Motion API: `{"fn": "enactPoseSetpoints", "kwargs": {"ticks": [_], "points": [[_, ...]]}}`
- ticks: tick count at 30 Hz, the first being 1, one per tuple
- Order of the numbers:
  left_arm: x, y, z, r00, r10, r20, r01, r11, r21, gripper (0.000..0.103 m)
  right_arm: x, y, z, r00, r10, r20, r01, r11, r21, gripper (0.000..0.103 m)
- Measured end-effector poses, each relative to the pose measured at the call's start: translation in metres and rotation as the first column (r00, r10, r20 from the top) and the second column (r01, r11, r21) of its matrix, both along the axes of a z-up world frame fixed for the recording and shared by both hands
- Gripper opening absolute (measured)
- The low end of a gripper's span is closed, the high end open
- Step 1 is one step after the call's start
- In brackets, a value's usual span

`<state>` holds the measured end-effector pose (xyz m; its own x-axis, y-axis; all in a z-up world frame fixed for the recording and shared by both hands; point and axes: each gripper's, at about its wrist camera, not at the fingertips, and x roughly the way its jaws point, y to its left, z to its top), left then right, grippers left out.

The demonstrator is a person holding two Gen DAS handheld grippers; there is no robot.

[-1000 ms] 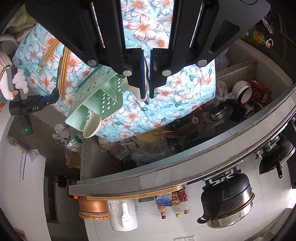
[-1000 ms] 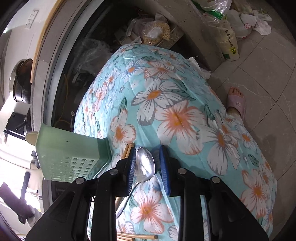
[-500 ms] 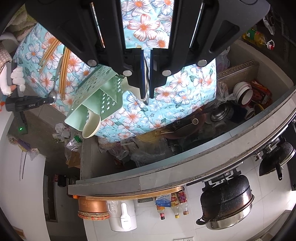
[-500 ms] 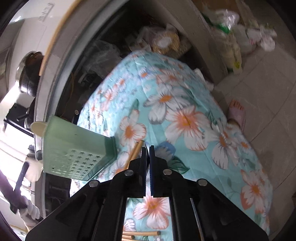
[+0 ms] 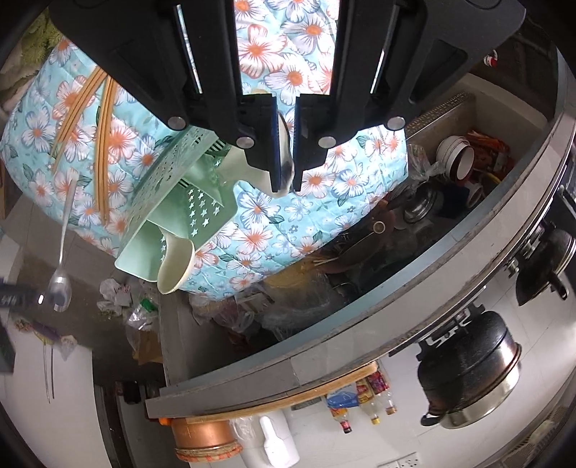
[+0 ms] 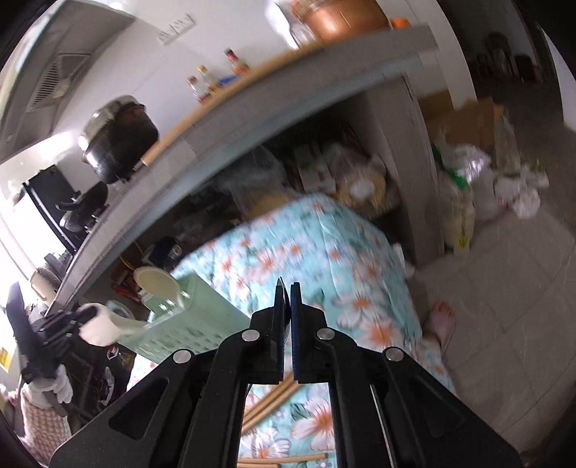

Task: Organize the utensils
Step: 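Open the left gripper to drop the white rice paddle into the holder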

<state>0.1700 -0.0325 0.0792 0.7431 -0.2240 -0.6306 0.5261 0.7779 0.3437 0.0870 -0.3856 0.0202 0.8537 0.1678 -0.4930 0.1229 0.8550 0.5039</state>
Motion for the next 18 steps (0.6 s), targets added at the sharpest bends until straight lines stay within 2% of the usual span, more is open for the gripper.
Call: {"fn": "enactPoseSetpoints", "kwargs": {"ticks": [6, 9, 12, 14, 16, 18], "points": [[0.014, -0.014, 0.004, 0.999, -0.034, -0.018, 0.035, 0.998, 0.052, 0.007, -0.007, 0.004, 0.044, 0.995, 0.006, 0.100, 0.000, 0.998, -0.057, 0.003], [0.023, -0.018, 0.007, 0.999, -0.038, -0.030, 0.039, 0.998, 0.047, 0.007, -0.008, 0.007, 0.060, 0.990, 0.018, 0.140, -0.008, 0.997, -0.071, 0.003], [0.033, -0.018, 0.010, 0.997, -0.038, -0.063, 0.037, 0.999, -0.016, 0.007, -0.007, 0.012, 0.076, 0.983, 0.031, 0.179, -0.016, 0.996, -0.089, 0.003], [0.039, -0.015, 0.010, 0.994, -0.047, -0.099, 0.038, 0.995, -0.089, 0.007, -0.007, 0.016, 0.086, 0.978, 0.041, 0.205, -0.020, 0.994, -0.106, 0.003], [0.044, -0.012, 0.008, 0.991, -0.054, -0.125, 0.034, 0.987, -0.158, 0.008, -0.006, 0.020, 0.097, 0.972, 0.048, 0.231, -0.021, 0.993, -0.117, 0.003], [0.046, -0.007, 0.011, 0.992, -0.044, -0.115, 0.016, 0.972, -0.233, 0.012, -0.005, 0.021, 0.106, 0.966, 0.056, 0.251, -0.026, 0.992, -0.120, 0.003]]}}
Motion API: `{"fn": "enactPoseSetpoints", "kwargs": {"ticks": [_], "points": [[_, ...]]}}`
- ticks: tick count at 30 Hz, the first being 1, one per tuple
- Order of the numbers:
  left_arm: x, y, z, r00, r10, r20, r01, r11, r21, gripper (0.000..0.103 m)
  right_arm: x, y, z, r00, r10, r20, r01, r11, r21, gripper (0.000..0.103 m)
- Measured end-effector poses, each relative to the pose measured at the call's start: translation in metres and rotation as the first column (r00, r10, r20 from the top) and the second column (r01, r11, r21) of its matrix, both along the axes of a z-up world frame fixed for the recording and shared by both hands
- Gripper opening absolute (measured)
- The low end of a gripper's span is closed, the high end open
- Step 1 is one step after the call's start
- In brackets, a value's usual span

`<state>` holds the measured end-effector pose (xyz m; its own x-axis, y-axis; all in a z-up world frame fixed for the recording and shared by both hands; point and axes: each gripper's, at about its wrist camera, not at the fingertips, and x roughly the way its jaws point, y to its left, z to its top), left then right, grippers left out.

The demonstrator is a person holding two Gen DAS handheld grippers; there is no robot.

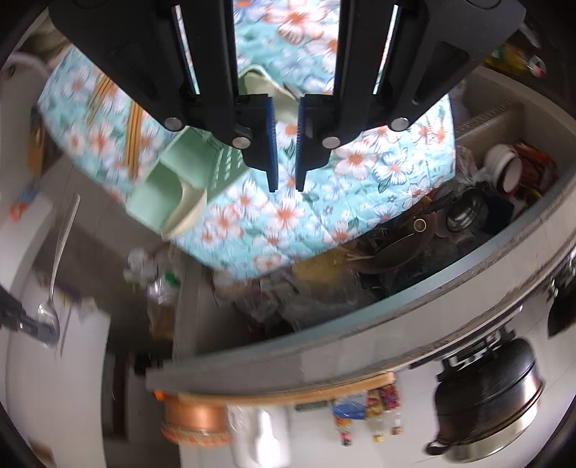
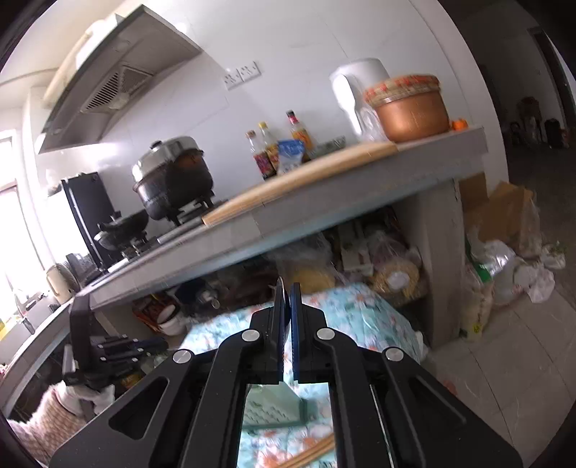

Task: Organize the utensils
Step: 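Open the left gripper to drop the white rice paddle into the holder, then lower the metal spoon into the holder and open the right gripper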

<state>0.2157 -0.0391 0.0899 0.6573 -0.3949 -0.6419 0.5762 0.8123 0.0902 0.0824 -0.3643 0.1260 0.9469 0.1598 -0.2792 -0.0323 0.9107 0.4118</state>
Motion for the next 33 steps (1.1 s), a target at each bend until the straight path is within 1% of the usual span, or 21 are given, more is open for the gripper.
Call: {"fn": "enactPoseSetpoints", "kwargs": {"ticks": [1, 2, 3, 5, 6, 8, 10, 12, 14, 16, 19, 23, 28, 30, 33], "points": [[-0.001, 0.004, 0.002, 1.000, 0.005, 0.005, -0.004, 0.999, -0.044, 0.014, 0.001, 0.002, 0.006, 1.000, 0.004, 0.014, -0.004, 1.000, -0.003, 0.003], [-0.003, 0.008, 0.006, 1.000, 0.014, 0.014, -0.013, 0.996, -0.087, 0.019, 0.003, 0.003, 0.011, 1.000, 0.008, 0.028, -0.008, 1.000, -0.006, 0.003], [-0.004, 0.012, 0.009, 0.999, 0.025, 0.026, -0.021, 0.992, -0.124, 0.026, 0.005, 0.004, 0.014, 0.999, 0.013, 0.037, -0.013, 1.000, -0.008, 0.003], [-0.011, 0.024, 0.016, 0.997, 0.044, 0.059, -0.031, 0.977, -0.211, 0.034, 0.012, 0.010, 0.023, 0.998, 0.029, 0.060, -0.028, 0.999, -0.017, 0.003], [-0.014, 0.028, 0.018, 0.996, 0.052, 0.068, -0.034, 0.972, -0.233, 0.039, 0.016, 0.013, 0.025, 0.997, 0.035, 0.069, -0.033, 0.999, -0.024, 0.003], [-0.022, 0.039, 0.020, 0.994, 0.062, 0.087, -0.035, 0.957, -0.288, 0.045, 0.026, 0.019, 0.026, 0.996, 0.047, 0.071, -0.045, 0.998, -0.033, 0.003], [-0.034, 0.049, 0.016, 0.993, 0.064, 0.099, -0.027, 0.942, -0.334, 0.049, 0.040, 0.027, 0.022, 0.996, 0.064, 0.058, -0.062, 0.997, -0.042, 0.003], [-0.041, 0.058, 0.012, 0.992, 0.065, 0.106, -0.023, 0.935, -0.353, 0.054, 0.052, 0.035, 0.016, 0.997, 0.061, 0.037, -0.059, 0.996, -0.070, 0.003], [-0.051, 0.065, 0.002, 0.991, 0.072, 0.111, -0.028, 0.933, -0.358, 0.056, 0.064, 0.044, 0.008, 0.998, 0.054, 0.014, -0.052, 0.993, -0.108, 0.003], [-0.057, 0.071, -0.005, 0.991, 0.076, 0.108, -0.032, 0.934, -0.356, 0.058, 0.073, 0.051, -0.001, 0.999, 0.045, -0.007, -0.045, 0.988, -0.146, 0.003], [-0.065, 0.077, -0.022, 0.993, 0.079, 0.083, -0.045, 0.936, -0.349, 0.059, 0.084, 0.060, -0.012, 0.999, 0.032, -0.035, -0.038, 0.981, -0.189, 0.003], [-0.071, 0.080, -0.043, 0.997, 0.073, 0.036, -0.056, 0.936, -0.349, 0.059, 0.096, 0.066, -0.029, 0.997, 0.025, -0.079, -0.041, 0.978, -0.207, 0.003], [-0.073, 0.077, -0.064, 0.999, 0.049, -0.018, -0.052, 0.934, -0.353, 0.059, 0.107, 0.073, -0.055, 0.985, 0.054, -0.166, -0.089, 0.974, -0.207, 0.004], [-0.074, 0.073, -0.070, 0.999, 0.038, -0.031, -0.047, 0.935, -0.351, 0.059, 0.108, 0.073, -0.062, 0.978, 0.072, -0.194, -0.109, 0.976, -0.190, 0.004], [-0.073, 0.069, -0.075, 0.999, 0.023, -0.049, -0.039, 0.932, -0.361, 0.059, 0.108, 0.072, -0.065, 0.973, 0.098, -0.210, -0.135, 0.976, -0.171, 0.005]]}}
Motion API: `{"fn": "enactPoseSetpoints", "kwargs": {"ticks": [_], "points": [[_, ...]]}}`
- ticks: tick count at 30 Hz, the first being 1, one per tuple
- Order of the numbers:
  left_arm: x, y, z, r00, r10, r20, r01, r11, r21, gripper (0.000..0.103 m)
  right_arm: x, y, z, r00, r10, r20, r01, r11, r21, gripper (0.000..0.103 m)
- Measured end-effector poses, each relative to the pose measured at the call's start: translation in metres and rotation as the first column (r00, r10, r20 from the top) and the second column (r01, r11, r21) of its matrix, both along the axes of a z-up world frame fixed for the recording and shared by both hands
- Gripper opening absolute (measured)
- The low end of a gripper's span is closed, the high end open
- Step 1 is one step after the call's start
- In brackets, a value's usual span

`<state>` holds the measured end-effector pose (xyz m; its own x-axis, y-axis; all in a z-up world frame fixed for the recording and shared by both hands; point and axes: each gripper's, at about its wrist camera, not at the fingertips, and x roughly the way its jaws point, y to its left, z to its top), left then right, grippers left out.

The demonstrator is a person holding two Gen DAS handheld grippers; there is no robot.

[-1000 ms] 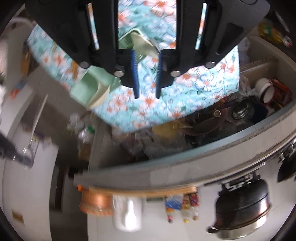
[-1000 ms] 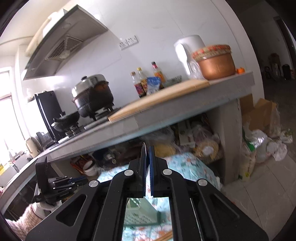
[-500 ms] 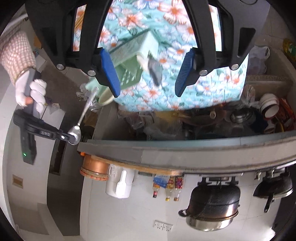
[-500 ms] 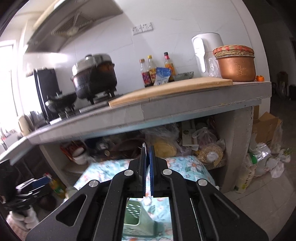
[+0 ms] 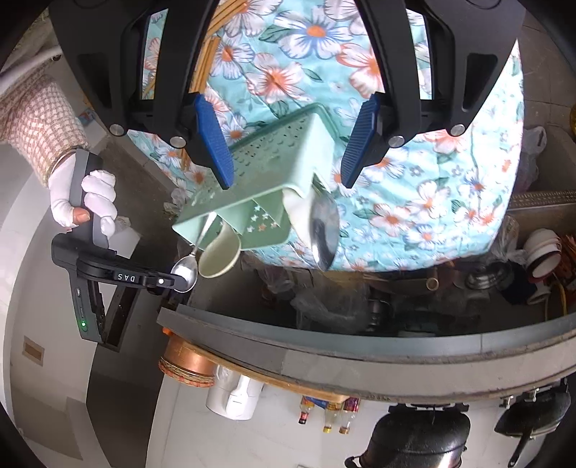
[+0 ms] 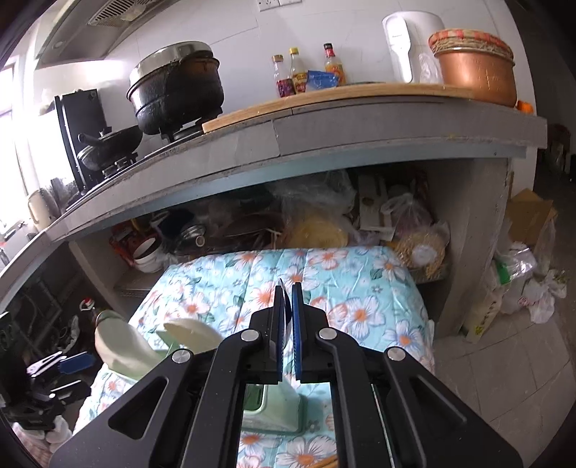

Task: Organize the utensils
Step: 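Lower the metal spoon into the holder and open the right gripper, then move both grippers down to the loose wooden chopsticks on the quilt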

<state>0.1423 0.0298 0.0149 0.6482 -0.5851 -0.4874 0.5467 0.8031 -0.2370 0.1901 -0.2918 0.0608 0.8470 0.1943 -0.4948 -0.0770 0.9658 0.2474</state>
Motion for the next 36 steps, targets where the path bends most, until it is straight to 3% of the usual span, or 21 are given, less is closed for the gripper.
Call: {"fn": "enactPoseSetpoints", "kwargs": {"ticks": [1, 4, 14, 19, 24, 28, 30, 36], "points": [[0.000, -0.001, -0.001, 1.000, -0.004, -0.005, 0.004, 1.000, -0.004, 0.059, 0.000, 0.000, 0.000, 1.000, 0.005, 0.001, -0.005, 1.000, 0.003, 0.008], [0.000, -0.004, -0.004, 1.000, -0.008, -0.018, 0.008, 1.000, -0.011, 0.059, -0.007, -0.003, 0.006, 1.000, 0.012, 0.019, -0.013, 1.000, 0.020, 0.028], [-0.004, -0.008, -0.010, 0.999, 0.007, -0.046, -0.008, 1.000, -0.021, 0.059, -0.049, -0.026, 0.024, 0.997, -0.009, 0.080, 0.004, 0.998, 0.056, 0.038], [-0.014, -0.004, -0.015, 0.998, 0.025, -0.062, -0.026, 1.000, -0.014, 0.059, -0.085, -0.030, 0.016, 0.997, -0.006, 0.074, 0.003, 0.999, 0.037, 0.042], [-0.024, 0.002, -0.029, 0.993, 0.046, -0.113, -0.045, 0.999, 0.013, 0.059, -0.114, -0.018, -0.024, 0.998, 0.028, -0.051, -0.028, 1.000, -0.007, 0.042], [-0.033, 0.009, -0.039, 0.988, 0.054, -0.145, -0.048, 0.998, 0.041, 0.059, -0.130, -0.007, -0.058, 0.986, 0.060, -0.153, -0.059, 0.998, 0.012, 0.042], [-0.039, 0.011, -0.042, 0.987, 0.056, -0.152, -0.049, 0.997, 0.052, 0.059, -0.137, -0.005, -0.071, 0.979, 0.066, -0.194, -0.058, 0.997, 0.044, 0.042], [-0.054, -0.001, -0.054, 0.987, 0.007, -0.158, 0.002, 0.998, 0.056, 0.059, -0.143, -0.017, -0.113, 0.928, 0.100, -0.358, 0.003, 0.961, 0.277, 0.042]]}}
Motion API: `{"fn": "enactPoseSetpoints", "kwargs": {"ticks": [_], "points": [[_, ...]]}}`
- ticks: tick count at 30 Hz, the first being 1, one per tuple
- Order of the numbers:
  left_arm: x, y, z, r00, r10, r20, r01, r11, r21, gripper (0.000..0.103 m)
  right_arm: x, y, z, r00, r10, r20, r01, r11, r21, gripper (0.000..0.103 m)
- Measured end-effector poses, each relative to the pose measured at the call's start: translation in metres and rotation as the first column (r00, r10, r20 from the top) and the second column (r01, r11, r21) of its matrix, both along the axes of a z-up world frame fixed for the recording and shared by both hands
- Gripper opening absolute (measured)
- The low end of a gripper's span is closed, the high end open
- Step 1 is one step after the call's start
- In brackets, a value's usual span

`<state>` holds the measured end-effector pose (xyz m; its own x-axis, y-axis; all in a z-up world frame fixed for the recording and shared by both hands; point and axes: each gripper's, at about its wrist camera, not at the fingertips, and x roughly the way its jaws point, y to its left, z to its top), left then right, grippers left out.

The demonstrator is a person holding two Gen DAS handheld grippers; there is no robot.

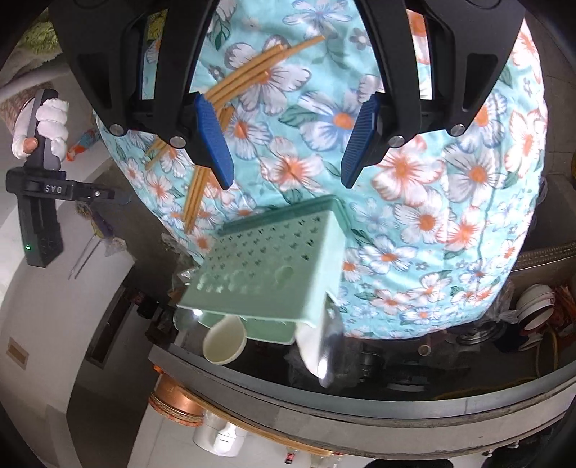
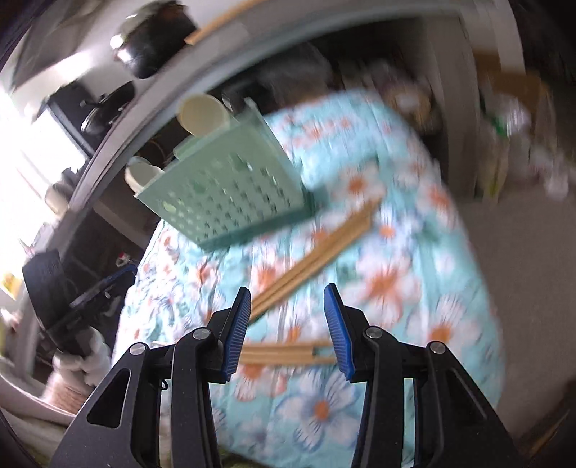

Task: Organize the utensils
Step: 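Move both grippers down to the loose wooden chopsticks on the quilt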

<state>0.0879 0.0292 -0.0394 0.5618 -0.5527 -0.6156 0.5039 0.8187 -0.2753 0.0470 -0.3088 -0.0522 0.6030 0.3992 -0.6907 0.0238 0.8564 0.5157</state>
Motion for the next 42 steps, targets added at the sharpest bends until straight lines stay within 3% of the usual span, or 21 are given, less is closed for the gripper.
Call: {"fn": "enactPoseSetpoints", "kwargs": {"ticks": [5, 9, 15, 20, 22, 29, 37, 42], "points": [[-0.007, -0.023, -0.009, 0.998, -0.067, 0.016, 0.066, 0.997, 0.030, 0.058, -0.008, -0.002, -0.037, 0.983, -0.006, -0.184, 0.036, 0.986, 0.163, 0.041], [-0.008, -0.035, -0.014, 0.995, -0.101, 0.018, 0.101, 0.995, 0.018, 0.054, -0.018, -0.008, -0.071, 0.948, -0.034, -0.315, 0.135, 0.943, 0.304, 0.041], [-0.009, -0.051, -0.026, 0.988, -0.153, -0.001, 0.153, 0.988, 0.034, 0.034, -0.026, -0.023, -0.099, 0.925, -0.134, -0.355, 0.299, 0.832, 0.467, 0.036], [-0.009, -0.058, -0.028, 0.983, -0.185, -0.004, 0.185, 0.982, 0.026, 0.024, -0.024, -0.026, -0.109, 0.911, -0.193, -0.365, 0.365, 0.788, 0.495, 0.021], [-0.009, -0.062, -0.029, 0.981, -0.195, -0.005, 0.195, 0.980, 0.025, 0.022, -0.021, -0.027, -0.109, 0.908, -0.202, -0.366, 0.373, 0.787, 0.491, 0.014], [-0.011, -0.073, -0.029, 0.976, -0.217, 0.001, 0.217, 0.976, 0.031, 0.021, 0.020, -0.028, -0.102, 0.923, -0.211, -0.321, 0.348, 0.813, 0.467, 0.011], [-0.011, -0.084, -0.034, 0.971, -0.239, -0.004, 0.239, 0.970, 0.052, 0.021, -0.005, -0.045, -0.094, 0.906, -0.239, -0.350, 0.377, 0.833, 0.406, 0.011], [-0.015, -0.102, -0.038, 0.949, -0.314, -0.010, 0.314, 0.947, 0.072, 0.021, -0.009, -0.056, -0.088, 0.905, -0.263, -0.335, 0.385, 0.842, 0.379, 0.011]]}}
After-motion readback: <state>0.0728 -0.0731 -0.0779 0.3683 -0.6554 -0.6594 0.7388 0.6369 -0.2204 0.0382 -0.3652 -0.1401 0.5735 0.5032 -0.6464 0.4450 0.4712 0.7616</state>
